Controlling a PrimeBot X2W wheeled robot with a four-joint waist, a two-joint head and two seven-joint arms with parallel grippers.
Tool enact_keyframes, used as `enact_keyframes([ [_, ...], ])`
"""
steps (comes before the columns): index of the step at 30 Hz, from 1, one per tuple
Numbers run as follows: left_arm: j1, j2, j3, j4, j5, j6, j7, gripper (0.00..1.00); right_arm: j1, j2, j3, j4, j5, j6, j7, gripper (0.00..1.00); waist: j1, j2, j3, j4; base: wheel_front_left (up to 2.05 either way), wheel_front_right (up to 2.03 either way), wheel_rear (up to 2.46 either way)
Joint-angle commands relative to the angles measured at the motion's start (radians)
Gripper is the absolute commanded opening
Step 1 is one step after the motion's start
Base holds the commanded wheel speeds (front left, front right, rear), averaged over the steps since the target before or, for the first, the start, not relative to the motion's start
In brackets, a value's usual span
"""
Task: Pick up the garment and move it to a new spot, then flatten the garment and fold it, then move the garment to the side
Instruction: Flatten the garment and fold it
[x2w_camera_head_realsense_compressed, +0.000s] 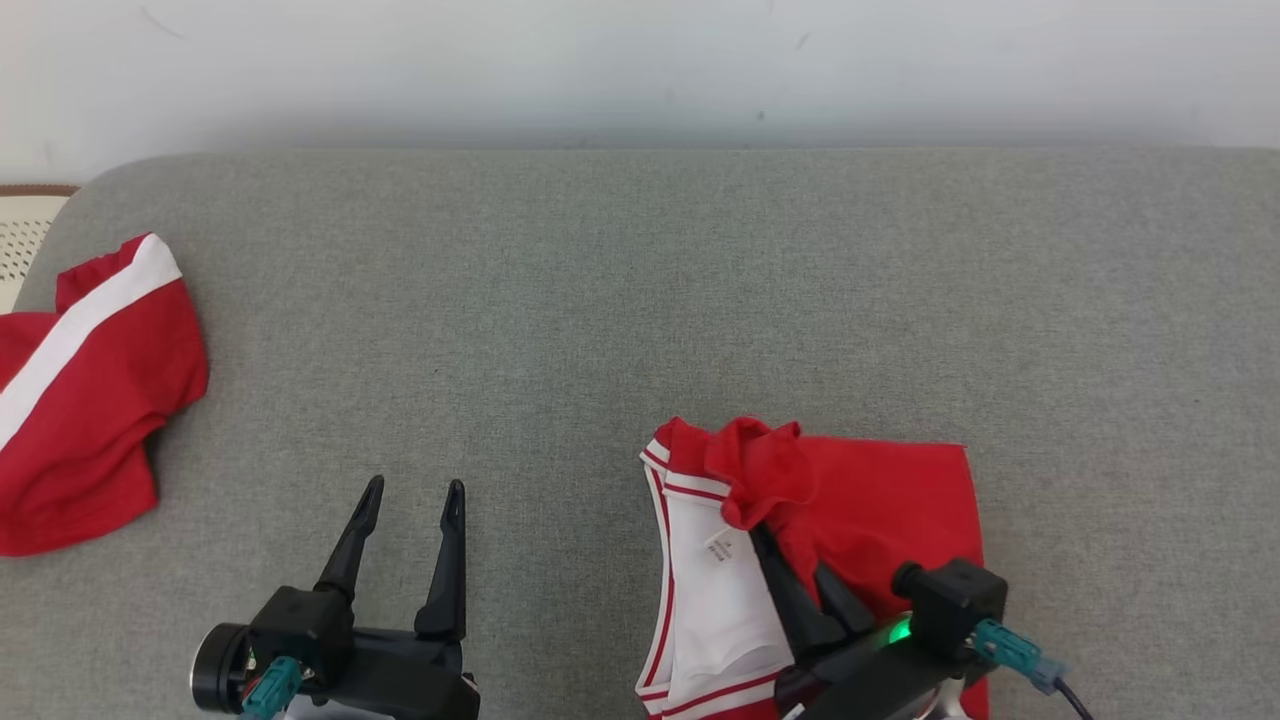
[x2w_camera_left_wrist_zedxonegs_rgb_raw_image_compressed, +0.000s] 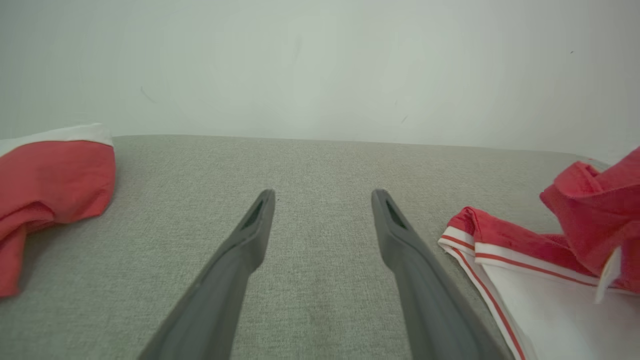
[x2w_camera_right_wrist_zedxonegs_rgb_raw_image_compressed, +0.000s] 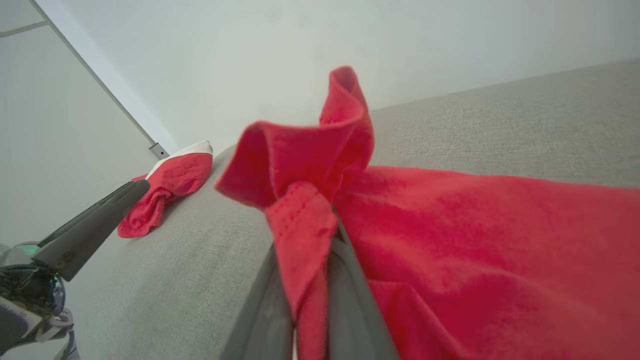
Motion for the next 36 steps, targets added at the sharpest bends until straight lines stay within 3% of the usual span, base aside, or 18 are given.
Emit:
enact_keyframes([
  [1, -0.003, -0.002, -0.002, 0.002, 0.002, 0.000, -0.003, 1.00, -0.008, 0.005, 0.006, 0.003, 0.012, -0.001, -0.007, 0.00, 0.0000, 0.0000, 0.003, 0.004, 0.00, 0.00, 0.00],
  [8, -0.010, -0.010, -0.005, 0.009, 0.004, -0.001, -0.003, 1.00, -0.055, 0.023, 0.085, 0.086, 0.070, -0.001, -0.029, 0.02, 0.0000, 0.0000, 0.012, 0.015, 0.00, 0.00, 0.00],
  [9, -0.012, -0.011, -0.005, 0.009, 0.004, -0.001, -0.003, 1.00, -0.061, 0.025, 0.088, 0.094, 0.078, -0.001, -0.032, 0.24, 0.0000, 0.0000, 0.013, 0.016, 0.00, 0.00, 0.00],
  [11, -0.013, -0.012, -0.003, 0.009, 0.004, -0.002, -0.003, 1.00, -0.067, 0.028, 0.095, 0.110, 0.082, -0.001, -0.037, 1.00, 0.0000, 0.0000, 0.016, 0.015, 0.00, 0.00, 0.00],
  [17, -0.010, -0.014, 0.004, 0.012, 0.003, -0.002, -0.003, 1.00, -0.066, 0.029, 0.153, 0.079, 0.148, -0.001, -0.050, 1.00, 0.0000, 0.0000, 0.014, 0.008, 0.00, 0.00, 0.00],
  [22, 0.000, -0.008, 0.011, 0.013, 0.007, 0.003, -0.003, 1.00, -0.060, -0.011, 0.179, -0.034, 0.195, -0.001, -0.063, 1.00, 0.0000, 0.0000, 0.005, -0.006, 0.00, 0.00, 0.00],
  [29, -0.002, 0.008, 0.017, 0.008, 0.013, 0.008, -0.003, 1.00, -0.027, -0.058, 0.001, -0.181, 0.165, -0.001, -0.079, 1.00, 0.0000, 0.0000, -0.006, -0.028, 0.00, 0.00, 0.00],
  [36, 0.006, 0.025, 0.026, -0.007, 0.017, 0.023, -0.002, 1.00, 0.026, -0.075, -0.234, -0.225, 0.077, -0.001, -0.077, 1.00, 0.0000, 0.0000, -0.023, -0.042, 0.00, 0.00, 0.00],
])
